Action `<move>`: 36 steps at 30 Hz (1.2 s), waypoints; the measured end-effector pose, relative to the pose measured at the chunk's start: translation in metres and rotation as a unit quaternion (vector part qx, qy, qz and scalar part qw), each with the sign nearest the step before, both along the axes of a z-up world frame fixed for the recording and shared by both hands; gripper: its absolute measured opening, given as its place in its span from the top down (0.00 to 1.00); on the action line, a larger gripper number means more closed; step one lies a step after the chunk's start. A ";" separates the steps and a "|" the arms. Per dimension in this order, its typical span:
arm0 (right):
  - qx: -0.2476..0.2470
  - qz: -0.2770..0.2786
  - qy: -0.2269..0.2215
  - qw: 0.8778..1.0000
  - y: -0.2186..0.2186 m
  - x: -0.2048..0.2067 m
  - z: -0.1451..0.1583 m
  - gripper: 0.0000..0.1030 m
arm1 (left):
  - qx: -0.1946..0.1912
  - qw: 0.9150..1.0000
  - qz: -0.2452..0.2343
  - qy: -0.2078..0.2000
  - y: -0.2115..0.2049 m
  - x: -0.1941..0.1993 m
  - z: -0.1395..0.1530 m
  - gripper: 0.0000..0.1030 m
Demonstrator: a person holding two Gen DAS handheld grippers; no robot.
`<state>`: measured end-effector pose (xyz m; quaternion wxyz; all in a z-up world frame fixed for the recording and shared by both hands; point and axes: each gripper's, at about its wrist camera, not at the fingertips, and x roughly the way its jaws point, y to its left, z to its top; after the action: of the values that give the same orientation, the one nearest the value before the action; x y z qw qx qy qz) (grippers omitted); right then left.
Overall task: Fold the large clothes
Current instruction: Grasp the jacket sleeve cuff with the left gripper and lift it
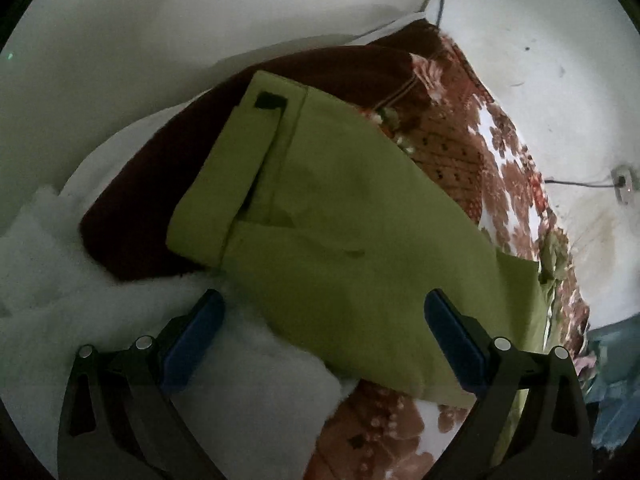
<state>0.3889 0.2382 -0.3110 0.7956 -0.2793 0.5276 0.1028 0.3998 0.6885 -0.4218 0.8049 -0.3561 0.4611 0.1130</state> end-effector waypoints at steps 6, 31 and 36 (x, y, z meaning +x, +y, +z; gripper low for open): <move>-0.024 0.040 -0.002 0.999 0.013 0.000 -0.021 0.04 | -0.036 0.998 0.023 -0.042 0.011 0.014 -0.003 0.05; -0.015 0.087 0.058 0.994 0.057 0.082 -0.170 0.05 | -0.010 0.995 -0.008 -0.097 -0.013 0.033 0.045 0.97; 0.017 0.092 0.062 0.994 0.053 0.085 -0.174 0.04 | -0.004 0.985 -0.043 -0.167 -0.060 0.054 0.126 0.98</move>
<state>0.4736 0.2915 -0.4849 0.7534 -0.3065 0.5457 0.2016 0.4536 0.6285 -0.2960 0.8730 -0.3535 0.3357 0.0157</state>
